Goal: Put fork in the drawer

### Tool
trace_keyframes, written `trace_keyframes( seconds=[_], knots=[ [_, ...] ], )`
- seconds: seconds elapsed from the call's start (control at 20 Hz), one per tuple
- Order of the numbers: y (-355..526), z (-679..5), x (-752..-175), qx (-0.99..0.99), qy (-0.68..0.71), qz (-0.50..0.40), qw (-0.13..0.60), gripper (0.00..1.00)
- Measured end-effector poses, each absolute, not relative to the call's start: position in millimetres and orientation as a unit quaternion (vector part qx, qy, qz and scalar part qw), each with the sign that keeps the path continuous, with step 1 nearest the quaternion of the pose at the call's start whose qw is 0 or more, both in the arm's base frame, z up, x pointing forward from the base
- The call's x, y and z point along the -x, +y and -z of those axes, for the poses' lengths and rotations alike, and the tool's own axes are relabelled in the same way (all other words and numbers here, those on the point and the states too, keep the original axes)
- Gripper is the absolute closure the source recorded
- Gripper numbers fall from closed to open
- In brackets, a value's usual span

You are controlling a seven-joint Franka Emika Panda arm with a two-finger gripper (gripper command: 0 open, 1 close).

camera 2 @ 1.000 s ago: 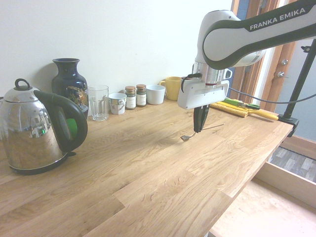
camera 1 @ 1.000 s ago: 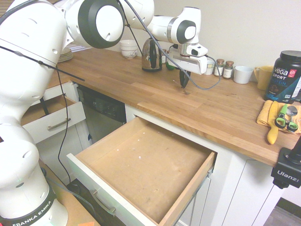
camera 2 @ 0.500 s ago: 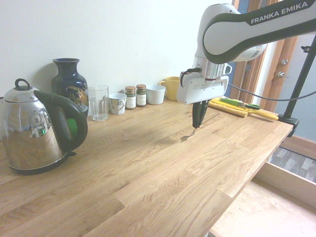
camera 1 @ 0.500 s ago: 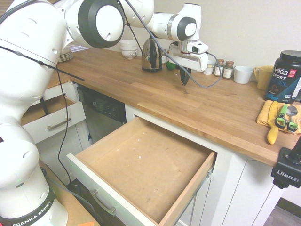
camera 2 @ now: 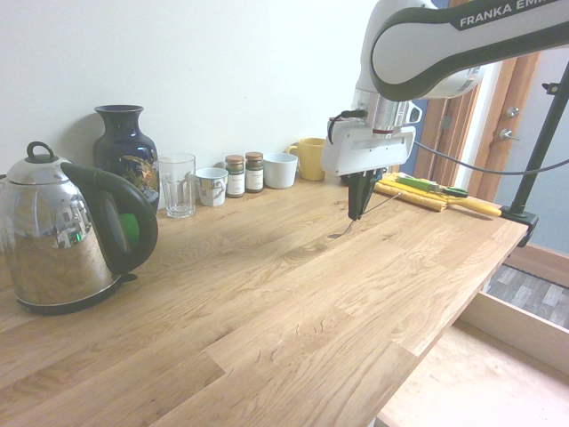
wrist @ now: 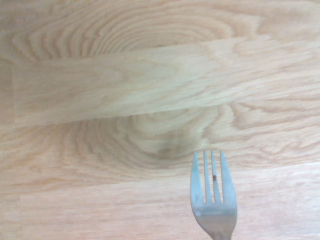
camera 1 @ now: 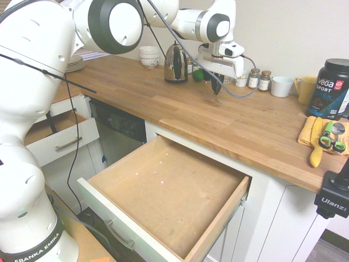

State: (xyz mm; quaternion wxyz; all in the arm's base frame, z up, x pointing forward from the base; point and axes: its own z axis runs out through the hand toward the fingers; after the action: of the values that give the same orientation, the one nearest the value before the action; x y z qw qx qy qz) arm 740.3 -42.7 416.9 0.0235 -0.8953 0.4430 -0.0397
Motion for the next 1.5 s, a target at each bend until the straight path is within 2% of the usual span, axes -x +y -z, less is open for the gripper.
trace_keyframes(
  seconds=[0.6,1.5],
  knots=[
    [-45,-443,-716,0.894,0.445,0.045,0.029,1.0],
    [-45,-442,-560,0.89,0.451,0.052,0.039,1.0]
  ],
)
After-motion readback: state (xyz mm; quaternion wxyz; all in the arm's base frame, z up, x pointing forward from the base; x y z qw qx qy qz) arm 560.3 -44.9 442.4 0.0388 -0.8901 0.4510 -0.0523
